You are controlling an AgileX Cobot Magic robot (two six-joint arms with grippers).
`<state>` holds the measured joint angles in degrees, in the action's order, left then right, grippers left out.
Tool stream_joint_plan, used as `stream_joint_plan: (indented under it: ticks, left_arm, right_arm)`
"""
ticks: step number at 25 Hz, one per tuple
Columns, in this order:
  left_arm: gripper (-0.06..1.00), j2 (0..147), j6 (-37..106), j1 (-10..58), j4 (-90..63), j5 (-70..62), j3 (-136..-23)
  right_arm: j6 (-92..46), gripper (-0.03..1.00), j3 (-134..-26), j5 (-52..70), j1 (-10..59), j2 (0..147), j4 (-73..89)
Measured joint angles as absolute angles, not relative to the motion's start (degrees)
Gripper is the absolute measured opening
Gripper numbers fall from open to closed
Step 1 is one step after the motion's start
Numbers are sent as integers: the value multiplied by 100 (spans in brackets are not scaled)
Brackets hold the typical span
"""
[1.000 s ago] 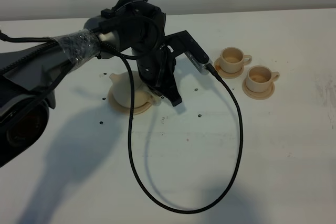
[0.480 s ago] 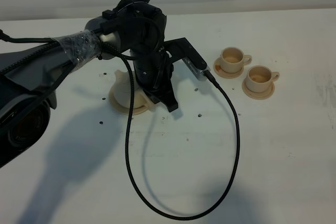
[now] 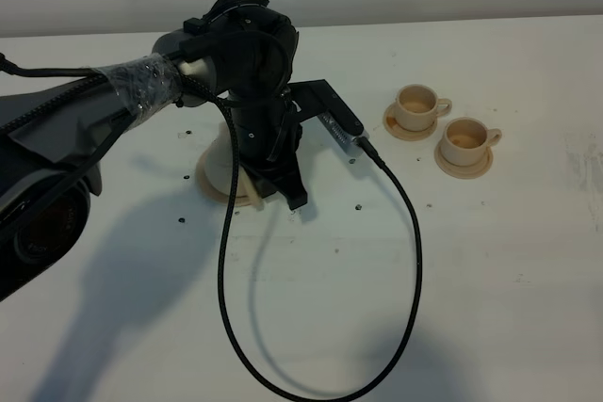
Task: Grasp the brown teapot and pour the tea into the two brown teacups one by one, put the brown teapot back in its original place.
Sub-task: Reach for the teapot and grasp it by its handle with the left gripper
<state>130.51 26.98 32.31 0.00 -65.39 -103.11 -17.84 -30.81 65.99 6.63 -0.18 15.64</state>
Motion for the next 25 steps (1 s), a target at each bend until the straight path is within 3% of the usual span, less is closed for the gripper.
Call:
stream_joint_plan:
  ticks: [25]
  left_arm:
    - [-5,12990,2709,3193,0,-6664,-10311]
  right_arm:
    - [-1784,22,-3081,6599,663,-18,1564]
